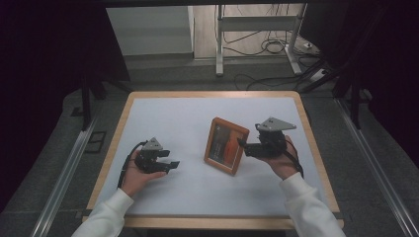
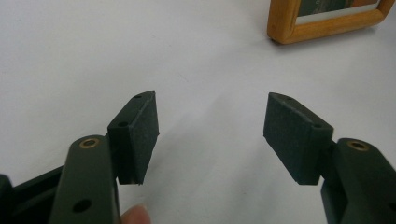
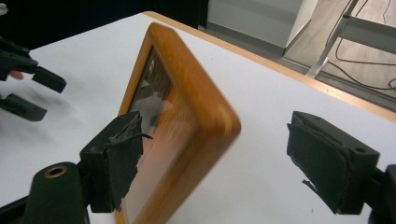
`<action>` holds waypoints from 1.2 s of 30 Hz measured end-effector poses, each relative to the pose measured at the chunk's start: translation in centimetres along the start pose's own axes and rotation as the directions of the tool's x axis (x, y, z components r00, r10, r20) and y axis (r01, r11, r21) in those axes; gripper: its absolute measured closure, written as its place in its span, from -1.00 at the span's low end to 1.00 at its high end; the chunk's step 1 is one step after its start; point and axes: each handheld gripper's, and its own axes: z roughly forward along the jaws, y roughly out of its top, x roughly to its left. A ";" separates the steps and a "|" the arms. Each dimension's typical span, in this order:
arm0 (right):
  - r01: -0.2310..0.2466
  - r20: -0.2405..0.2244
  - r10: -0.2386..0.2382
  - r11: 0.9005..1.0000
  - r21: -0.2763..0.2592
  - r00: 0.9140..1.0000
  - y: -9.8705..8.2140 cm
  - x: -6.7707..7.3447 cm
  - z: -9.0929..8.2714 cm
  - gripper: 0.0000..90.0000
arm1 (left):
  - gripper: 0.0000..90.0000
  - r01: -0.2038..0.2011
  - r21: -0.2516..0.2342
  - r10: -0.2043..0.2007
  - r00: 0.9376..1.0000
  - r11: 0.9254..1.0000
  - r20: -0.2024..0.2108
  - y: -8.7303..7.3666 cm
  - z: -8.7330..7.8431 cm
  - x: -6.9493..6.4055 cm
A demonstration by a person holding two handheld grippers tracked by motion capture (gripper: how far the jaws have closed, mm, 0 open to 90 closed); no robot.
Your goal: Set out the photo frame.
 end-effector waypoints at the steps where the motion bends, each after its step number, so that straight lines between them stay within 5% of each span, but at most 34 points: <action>1: -0.003 0.000 0.003 1.000 -0.003 1.000 -0.4 0.1 -0.3 -0.59 | -0.22 -0.001 0.001 0.001 1.000 1.000 0.000 0.0 0.0 0.0; 9: -0.015 -0.004 0.015 1.000 -0.017 1.000 -4.6 1.5 -2.0 -0.35 | -0.23 -0.007 0.003 0.007 1.000 1.000 -0.001 0.0 0.0 -0.1; 11: -0.015 0.001 0.015 1.000 -0.025 1.000 -5.7 2.1 -2.3 -0.12 | -0.23 -0.004 0.000 0.004 1.000 1.000 -0.001 0.0 -0.1 -0.1; 12: -0.012 -0.022 0.011 1.000 -0.018 1.000 -6.5 2.7 -2.4 0.19 | -0.23 -0.003 0.000 0.003 1.000 1.000 0.000 0.0 -0.1 -0.1; 17: 0.023 -0.063 -0.023 1.000 0.009 0.998 -6.9 4.2 -2.3 0.63 | -0.23 -0.014 -0.001 0.014 1.000 1.000 0.001 0.1 -0.2 -0.2; 20: 0.079 -0.131 -0.072 0.995 0.052 0.989 -7.2 5.5 -1.2 0.95 | -0.23 -0.015 0.000 0.015 1.000 1.000 0.001 0.0 -0.1 -0.2; 28: 0.144 -0.181 -0.119 0.981 0.132 0.976 -7.6 7.1 2.2 0.98 | -0.23 -0.015 0.004 0.015 1.000 1.000 0.002 0.0 -0.1 -0.3; 36: 0.151 -0.165 -0.117 0.966 0.208 0.979 -8.4 6.9 4.8 0.99 | -0.23 -0.014 0.003 0.014 1.000 1.000 0.007 0.0 -0.1 -0.2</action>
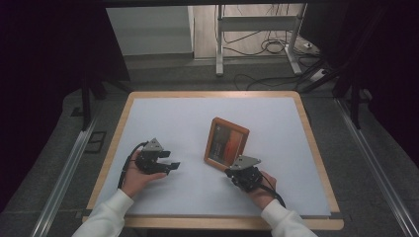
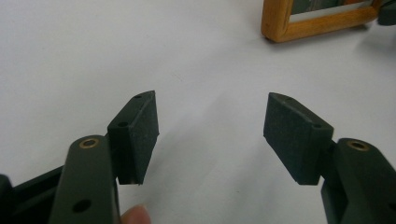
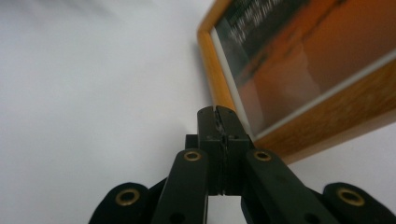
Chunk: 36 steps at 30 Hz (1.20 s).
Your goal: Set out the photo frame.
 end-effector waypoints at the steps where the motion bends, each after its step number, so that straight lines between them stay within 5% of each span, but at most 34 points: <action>1: 0.000 0.000 0.000 1.000 0.000 1.000 0.0 0.0 0.0 0.99 | -0.23 0.000 0.000 0.000 1.000 1.000 0.000 0.0 0.0 0.0; 4: -0.020 -0.023 0.020 1.000 0.022 1.000 -0.5 -0.4 0.3 0.99 | -0.23 0.004 -0.004 -0.004 1.000 1.000 0.001 0.0 0.0 0.1; 28: -0.061 0.025 0.060 0.998 0.023 0.998 -2.1 -2.8 -0.8 0.99 | -0.23 -0.004 0.003 0.004 1.000 1.000 -0.001 -0.1 0.1 0.0; 32: -0.060 -0.001 0.060 0.998 -0.012 0.998 -2.2 -2.2 -2.0 0.99 | -0.23 -0.004 -0.009 0.004 1.000 1.000 -0.001 -0.1 -0.3 -0.2; 36: -0.083 0.026 0.085 0.995 -0.064 0.996 -2.9 -2.6 -4.3 0.95 | -0.23 -0.009 -0.014 0.009 1.000 1.000 0.000 -0.2 -0.6 -0.3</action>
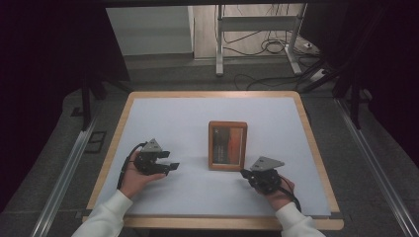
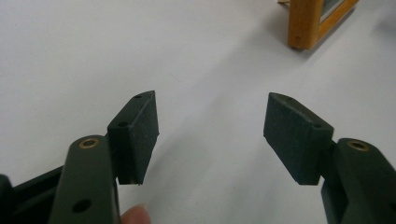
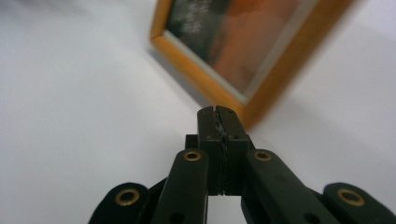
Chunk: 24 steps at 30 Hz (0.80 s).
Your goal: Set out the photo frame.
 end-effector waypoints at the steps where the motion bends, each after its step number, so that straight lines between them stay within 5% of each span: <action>1: -0.025 0.007 0.026 1.000 -0.010 1.000 -0.4 -0.6 -0.5 0.90 | -0.23 0.000 -0.002 0.000 1.000 1.000 -0.001 -0.1 -0.1 0.0; 4: -0.109 0.031 0.110 0.993 -0.041 0.993 -1.6 -2.4 -1.9 0.62 | -0.23 0.005 -0.010 -0.005 1.000 1.000 -0.004 -0.2 -0.4 -0.1; 5: -0.126 0.042 0.128 0.991 -0.054 0.991 -1.9 -2.9 -2.3 0.43 | -0.23 0.005 -0.013 -0.005 1.000 1.000 -0.005 -0.2 -0.5 -0.1; 6: -0.158 0.061 0.163 0.985 -0.074 0.985 -2.4 -3.6 -2.8 0.03 | -0.24 0.008 -0.017 -0.008 1.000 1.000 -0.005 -0.2 -0.6 -0.2; 12: -0.208 0.092 0.216 0.974 -0.090 0.972 -3.1 -4.9 -3.4 -0.28 | -0.26 0.002 -0.009 -0.002 1.000 1.000 -0.008 -0.3 -0.6 -0.3; 24: -0.210 0.117 0.220 0.973 -0.091 0.969 -3.2 -5.3 -3.6 -0.42 | -0.27 0.002 -0.012 -0.002 1.000 1.000 -0.006 -0.3 -0.5 -0.4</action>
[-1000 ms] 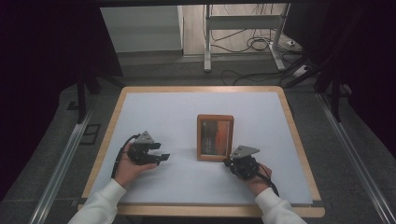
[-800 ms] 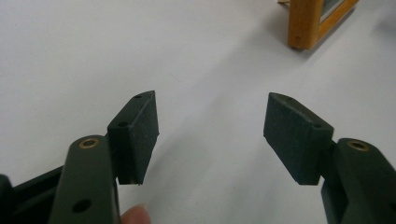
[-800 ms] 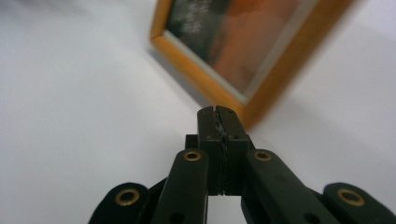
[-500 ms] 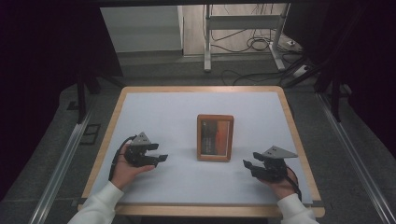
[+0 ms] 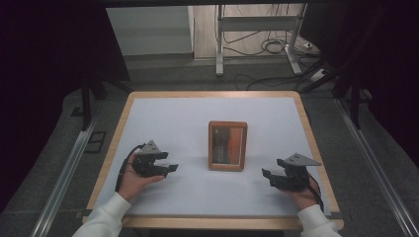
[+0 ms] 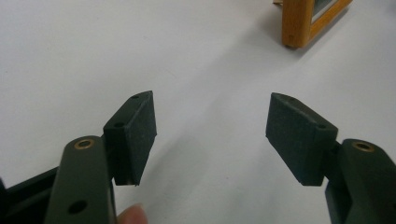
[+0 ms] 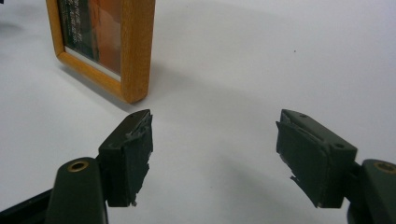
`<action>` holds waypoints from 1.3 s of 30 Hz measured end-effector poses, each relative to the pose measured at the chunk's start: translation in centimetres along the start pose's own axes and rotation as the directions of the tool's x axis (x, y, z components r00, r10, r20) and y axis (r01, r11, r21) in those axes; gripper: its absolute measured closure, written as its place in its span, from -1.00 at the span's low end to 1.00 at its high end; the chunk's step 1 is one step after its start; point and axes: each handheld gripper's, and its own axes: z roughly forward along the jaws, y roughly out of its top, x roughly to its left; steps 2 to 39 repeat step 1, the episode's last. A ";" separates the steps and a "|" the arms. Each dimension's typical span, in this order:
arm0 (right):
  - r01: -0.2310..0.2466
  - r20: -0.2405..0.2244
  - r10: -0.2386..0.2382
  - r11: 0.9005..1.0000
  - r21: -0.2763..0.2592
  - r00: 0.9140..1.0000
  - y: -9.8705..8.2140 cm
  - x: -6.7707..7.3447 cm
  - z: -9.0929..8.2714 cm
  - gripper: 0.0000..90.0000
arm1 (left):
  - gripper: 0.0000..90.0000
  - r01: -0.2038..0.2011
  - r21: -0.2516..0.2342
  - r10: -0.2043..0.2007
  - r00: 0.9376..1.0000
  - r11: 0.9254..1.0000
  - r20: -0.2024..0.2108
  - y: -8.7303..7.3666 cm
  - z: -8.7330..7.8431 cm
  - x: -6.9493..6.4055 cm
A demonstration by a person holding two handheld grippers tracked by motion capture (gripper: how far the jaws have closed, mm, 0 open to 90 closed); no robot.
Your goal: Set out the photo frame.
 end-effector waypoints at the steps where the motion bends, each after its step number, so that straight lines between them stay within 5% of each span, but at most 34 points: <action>1: -0.001 0.006 0.001 1.000 -0.002 1.000 0.0 0.0 0.0 -0.44 | -0.28 0.002 -0.001 -0.002 1.000 1.000 -0.001 0.0 0.0 0.0; 39: -0.001 0.006 0.001 1.000 -0.002 1.000 0.0 0.0 0.0 -0.44 | -0.28 0.002 -0.001 -0.002 1.000 1.000 -0.001 0.0 0.0 0.0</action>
